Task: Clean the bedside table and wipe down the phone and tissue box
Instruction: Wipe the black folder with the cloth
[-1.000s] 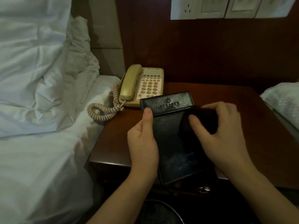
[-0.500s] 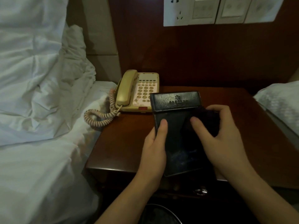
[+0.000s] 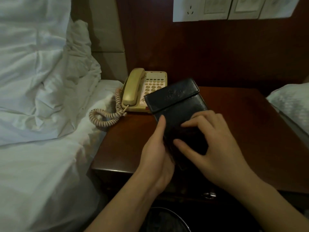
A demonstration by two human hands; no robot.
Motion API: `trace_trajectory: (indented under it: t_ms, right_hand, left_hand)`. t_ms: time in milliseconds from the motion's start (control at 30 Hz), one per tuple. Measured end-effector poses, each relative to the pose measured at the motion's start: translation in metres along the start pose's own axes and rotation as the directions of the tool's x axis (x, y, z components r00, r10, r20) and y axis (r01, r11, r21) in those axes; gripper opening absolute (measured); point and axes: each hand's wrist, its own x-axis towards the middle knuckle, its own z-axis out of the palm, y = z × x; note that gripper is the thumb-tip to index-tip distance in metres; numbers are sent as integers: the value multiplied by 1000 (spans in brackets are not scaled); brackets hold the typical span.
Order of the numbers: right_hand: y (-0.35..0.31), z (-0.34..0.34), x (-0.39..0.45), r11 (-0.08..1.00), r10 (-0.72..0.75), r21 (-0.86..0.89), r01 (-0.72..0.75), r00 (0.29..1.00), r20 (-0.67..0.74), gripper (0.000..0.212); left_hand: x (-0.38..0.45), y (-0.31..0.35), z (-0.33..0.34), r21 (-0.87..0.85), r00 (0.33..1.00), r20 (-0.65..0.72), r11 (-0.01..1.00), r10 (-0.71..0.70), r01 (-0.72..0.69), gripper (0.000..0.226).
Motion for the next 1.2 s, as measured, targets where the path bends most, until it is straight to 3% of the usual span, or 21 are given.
trace_trajectory:
  t_ms: [167, 333, 433, 567, 667, 800, 867, 1033, 1133, 1200]
  right_hand:
    - [6, 3, -5, 991, 121, -27, -128, 977, -175, 39]
    - [-13, 24, -17, 996, -66, -64, 67, 998, 21, 41]
    - [-3, 14, -10, 991, -85, -103, 81, 996, -28, 38]
    - [13, -1, -1, 992, 76, -84, -93, 978, -192, 39]
    - [10, 6, -6, 986, 143, -64, -157, 974, -177, 38]
    - [-16, 35, -26, 980, -115, -166, 111, 993, -15, 35]
    - [-16, 33, -25, 967, -172, -192, 168, 985, -4, 33]
    - [4, 10, -7, 986, 4, -161, -30, 988, -155, 35]
    - [14, -3, 0, 979, 177, -67, -194, 964, -200, 32]
    - [9, -1, -3, 975, 206, -43, -219, 957, -204, 31]
  left_hand:
    - [0, 0, 4, 56, 998, -24, 997, 61, -60, 47]
    - [-1, 0, -4, -21, 994, -96, 998, 59, -62, 45]
    - [2, 3, -6, -105, 997, -75, 994, 32, -40, 48]
    - [8, 4, -5, -90, 992, -100, 992, 78, -87, 44]
    - [10, 4, -7, -94, 984, -144, 989, 101, -116, 42]
    - [9, 7, -14, -133, 981, -184, 987, 68, -93, 44]
    - [9, 8, -14, -115, 979, -191, 989, 67, -90, 46]
    - [9, 6, -8, -36, 961, -211, 981, 178, -190, 39]
    - [6, 1, -9, 71, 950, -207, 972, 233, -223, 33]
    - [5, 1, -10, 124, 938, -210, 959, 276, -255, 31]
